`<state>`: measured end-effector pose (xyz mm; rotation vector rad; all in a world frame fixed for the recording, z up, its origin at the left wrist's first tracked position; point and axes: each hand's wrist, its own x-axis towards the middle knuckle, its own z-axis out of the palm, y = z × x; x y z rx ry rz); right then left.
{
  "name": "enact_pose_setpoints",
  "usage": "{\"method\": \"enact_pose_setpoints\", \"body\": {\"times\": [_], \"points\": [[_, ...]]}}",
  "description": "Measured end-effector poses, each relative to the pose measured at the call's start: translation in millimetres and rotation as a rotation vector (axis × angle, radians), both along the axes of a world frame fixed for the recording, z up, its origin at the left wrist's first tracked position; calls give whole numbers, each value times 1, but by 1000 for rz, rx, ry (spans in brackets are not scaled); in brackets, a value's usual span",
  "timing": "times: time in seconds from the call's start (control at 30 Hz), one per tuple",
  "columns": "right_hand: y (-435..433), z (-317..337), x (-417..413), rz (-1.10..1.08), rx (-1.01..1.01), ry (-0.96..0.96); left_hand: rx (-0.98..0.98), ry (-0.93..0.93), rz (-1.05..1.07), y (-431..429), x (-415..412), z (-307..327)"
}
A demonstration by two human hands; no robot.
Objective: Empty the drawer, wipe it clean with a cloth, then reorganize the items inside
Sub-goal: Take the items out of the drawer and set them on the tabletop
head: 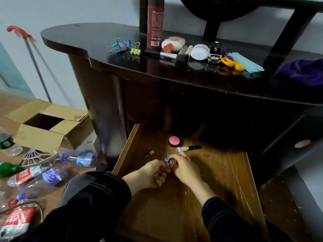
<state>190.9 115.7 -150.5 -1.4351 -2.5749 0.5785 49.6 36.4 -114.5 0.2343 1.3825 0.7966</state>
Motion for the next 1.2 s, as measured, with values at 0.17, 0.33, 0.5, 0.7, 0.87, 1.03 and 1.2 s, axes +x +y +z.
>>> {"method": "enact_pose_setpoints", "body": {"times": [0.17,0.33,0.5,0.7,0.87,1.03,1.2], "points": [[2,-5,4,-13,81,-8,8,-8,-4,1,1,-1],[6,-3,16,-137,-8,87,-3,-13,-2,2,0,-5],[10,5,26,-220,-152,202,1,-38,15,2,-1,-6],[9,24,33,-248,-286,351,18,-106,35,1,-1,-6],[-13,48,16,-30,-566,603,22,-219,70,2,0,-3],[-26,46,4,13,-561,538,-25,-244,89,2,-2,-3],[-10,43,17,-247,-455,661,21,-159,-67,-1,-1,-4]]}}
